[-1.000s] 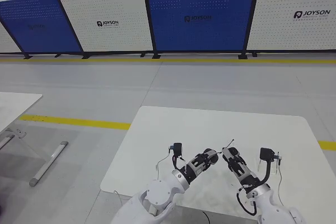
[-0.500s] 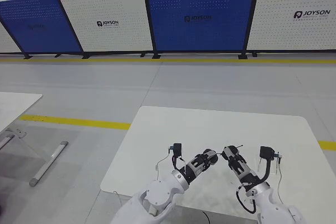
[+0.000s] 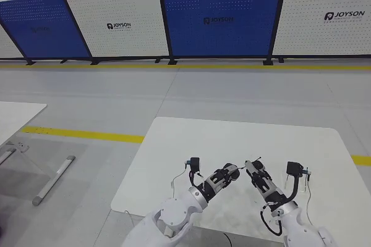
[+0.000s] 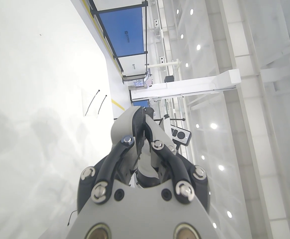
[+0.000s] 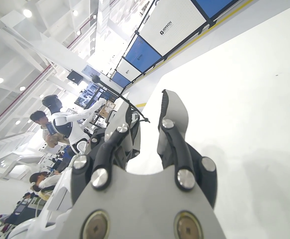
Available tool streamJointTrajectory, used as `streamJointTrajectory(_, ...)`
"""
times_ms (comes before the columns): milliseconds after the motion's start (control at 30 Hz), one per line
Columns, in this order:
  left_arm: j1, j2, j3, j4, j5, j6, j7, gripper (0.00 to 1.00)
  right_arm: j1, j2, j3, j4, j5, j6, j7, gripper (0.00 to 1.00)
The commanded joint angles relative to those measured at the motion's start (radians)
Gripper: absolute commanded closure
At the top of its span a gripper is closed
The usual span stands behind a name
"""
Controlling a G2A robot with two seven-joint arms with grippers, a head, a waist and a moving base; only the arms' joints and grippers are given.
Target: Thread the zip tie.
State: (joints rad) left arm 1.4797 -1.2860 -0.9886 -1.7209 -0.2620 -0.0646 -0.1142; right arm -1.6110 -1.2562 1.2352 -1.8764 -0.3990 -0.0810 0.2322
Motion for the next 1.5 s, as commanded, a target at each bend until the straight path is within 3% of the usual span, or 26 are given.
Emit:
streamJointTrajectory(0, 0.0, 0.0, 0.001, 0.0, 0.0, 0.0, 0.002, 1.0, -0.001, 0.0, 0.001, 0.0, 0.0, -0.003, -0.001, 0.78)
streamJointTrajectory(133, -0.001, -0.001, 0.002, 0.0, 0.0, 0.002, 0.008, 1.0, -0.005, 0.001, 0.004, -0.002, -0.002, -0.011, -0.005, 0.8)
streamJointTrajectory(200, -0.002, -0.002, 0.004, 0.0, -0.001, 0.001, 0.012, 1.0, -0.007, 0.002, 0.006, -0.003, -0.004, -0.015, -0.007, 0.89)
streamJointTrajectory(233, -0.003, -0.002, 0.004, 0.001, -0.002, 0.001, 0.013, 1.0, -0.007, 0.002, 0.006, -0.003, -0.004, -0.016, -0.008, 1.0)
streamJointTrajectory(900, -0.007, -0.002, 0.005, -0.001, -0.031, -0.018, -0.018, 1.0, 0.019, 0.004, 0.006, 0.019, 0.022, -0.02, 0.054, 1.0)
streamJointTrajectory(1267, 0.0, 0.001, -0.005, 0.002, -0.027, -0.014, -0.017, 1.0, 0.021, 0.004, -0.002, 0.024, -0.003, 0.001, 0.029, 1.0)
streamJointTrajectory(1300, 0.001, 0.001, -0.005, 0.002, -0.027, -0.015, -0.017, 1.0, 0.02, 0.004, -0.003, 0.023, -0.004, 0.0, 0.026, 0.91)
streamJointTrajectory(1333, 0.001, 0.001, -0.006, 0.002, -0.026, -0.015, -0.016, 1.0, 0.019, 0.004, -0.003, 0.023, -0.005, -0.001, 0.023, 0.76)
streamJointTrajectory(1467, 0.003, 0.002, -0.006, 0.003, -0.018, -0.015, -0.011, 1.0, 0.007, 0.004, -0.003, 0.014, -0.014, -0.006, 0.009, 0.73)
